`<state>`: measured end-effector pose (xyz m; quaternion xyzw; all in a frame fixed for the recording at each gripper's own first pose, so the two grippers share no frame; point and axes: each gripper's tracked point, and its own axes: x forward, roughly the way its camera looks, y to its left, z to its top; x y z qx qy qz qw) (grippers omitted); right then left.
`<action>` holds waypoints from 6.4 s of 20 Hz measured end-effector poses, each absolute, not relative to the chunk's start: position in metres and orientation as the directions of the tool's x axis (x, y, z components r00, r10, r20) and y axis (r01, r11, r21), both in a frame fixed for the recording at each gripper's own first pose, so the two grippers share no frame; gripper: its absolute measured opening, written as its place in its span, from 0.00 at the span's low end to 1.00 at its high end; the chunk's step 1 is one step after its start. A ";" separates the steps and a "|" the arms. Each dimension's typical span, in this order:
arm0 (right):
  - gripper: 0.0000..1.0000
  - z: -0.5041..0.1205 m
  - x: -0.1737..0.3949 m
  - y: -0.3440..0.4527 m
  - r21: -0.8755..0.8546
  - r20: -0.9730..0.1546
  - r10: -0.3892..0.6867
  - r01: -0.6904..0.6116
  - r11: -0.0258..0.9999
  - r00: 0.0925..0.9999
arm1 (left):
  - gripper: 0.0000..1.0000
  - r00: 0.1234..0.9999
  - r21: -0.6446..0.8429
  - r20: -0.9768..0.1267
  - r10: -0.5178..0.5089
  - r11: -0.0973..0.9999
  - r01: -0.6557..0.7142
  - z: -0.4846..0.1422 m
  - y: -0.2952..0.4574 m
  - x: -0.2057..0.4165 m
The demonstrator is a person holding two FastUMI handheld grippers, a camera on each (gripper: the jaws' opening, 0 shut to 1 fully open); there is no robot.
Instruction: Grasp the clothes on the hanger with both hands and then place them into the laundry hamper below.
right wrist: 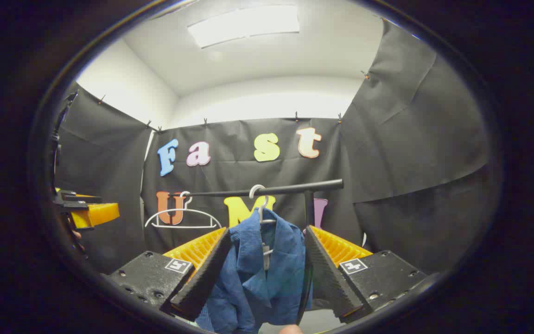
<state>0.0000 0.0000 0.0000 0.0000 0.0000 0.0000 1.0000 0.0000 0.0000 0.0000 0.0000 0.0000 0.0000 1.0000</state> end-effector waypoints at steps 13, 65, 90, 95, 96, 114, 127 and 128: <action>1.00 0.032 0.017 0.016 -0.087 0.035 -0.064 0.067 0.994 0.997 | 1.00 0.997 -0.092 0.006 -0.077 0.993 0.078 0.005 0.016 0.016; 1.00 -0.108 0.087 -0.046 -0.065 -0.245 -0.097 0.083 0.994 0.965 | 0.57 0.914 -0.286 -0.281 -0.292 0.935 0.211 -0.124 -0.202 0.171; 0.40 -0.158 0.169 -0.009 -0.043 -0.365 -0.352 0.362 0.931 0.862 | 0.10 0.939 -0.231 -0.200 -0.280 0.945 0.233 -0.054 -0.068 0.180; 0.11 -0.145 0.159 -0.004 0.017 -0.405 -0.278 0.312 0.950 0.871 | 0.10 0.925 -0.183 -0.204 -0.321 0.941 0.286 -0.038 -0.051 0.178; 0.11 -0.142 0.157 -0.004 0.009 -0.401 -0.281 0.310 0.951 0.872 | 0.10 0.925 -0.174 -0.205 -0.319 0.942 0.287 -0.035 -0.046 0.179; 0.05 -0.101 0.151 -0.008 -0.101 -0.311 -0.323 0.307 0.946 0.894 | 0.05 0.909 0.019 -0.265 -0.321 0.941 0.337 -0.006 -0.020 0.184; 0.05 -0.093 0.152 0.008 -0.053 -0.297 -0.243 0.238 0.970 0.923 | 0.35 0.894 -0.141 -0.283 -0.348 0.937 0.321 -0.061 -0.083 0.177; 0.05 -0.092 0.152 0.008 -0.050 -0.300 -0.235 0.230 0.972 0.925 | 0.43 0.885 -0.160 -0.291 -0.363 0.931 0.328 -0.070 -0.096 0.171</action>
